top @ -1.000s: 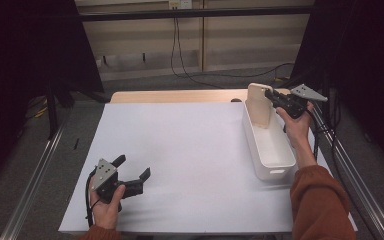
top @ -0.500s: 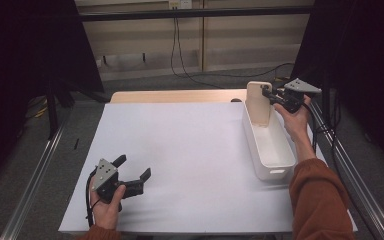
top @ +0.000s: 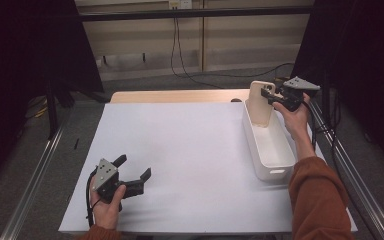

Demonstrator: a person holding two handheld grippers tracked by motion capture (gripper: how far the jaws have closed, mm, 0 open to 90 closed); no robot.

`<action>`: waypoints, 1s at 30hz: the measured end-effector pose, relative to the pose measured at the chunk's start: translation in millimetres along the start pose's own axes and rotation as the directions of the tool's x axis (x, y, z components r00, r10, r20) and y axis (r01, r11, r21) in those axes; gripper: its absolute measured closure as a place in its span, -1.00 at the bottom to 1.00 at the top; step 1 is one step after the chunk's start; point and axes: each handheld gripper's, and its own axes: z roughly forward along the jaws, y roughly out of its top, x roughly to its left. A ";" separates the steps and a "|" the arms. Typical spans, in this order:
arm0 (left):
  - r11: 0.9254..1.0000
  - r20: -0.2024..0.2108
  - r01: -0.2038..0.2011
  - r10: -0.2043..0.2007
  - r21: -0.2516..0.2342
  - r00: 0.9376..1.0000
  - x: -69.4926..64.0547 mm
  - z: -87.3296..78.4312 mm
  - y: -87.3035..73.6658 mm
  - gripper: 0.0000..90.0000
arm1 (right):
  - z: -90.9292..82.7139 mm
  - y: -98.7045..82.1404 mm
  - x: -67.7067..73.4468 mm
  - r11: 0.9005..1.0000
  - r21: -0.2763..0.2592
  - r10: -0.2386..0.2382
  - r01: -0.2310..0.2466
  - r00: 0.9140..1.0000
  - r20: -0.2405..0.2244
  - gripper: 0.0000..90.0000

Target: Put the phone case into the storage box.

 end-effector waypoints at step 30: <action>1.000 0.000 -0.003 0.003 -0.005 1.000 -0.1 0.1 0.4 -0.95 | -4.6 -9.2 -6.4 0.999 -0.033 0.028 -0.027 0.999 0.038 0.79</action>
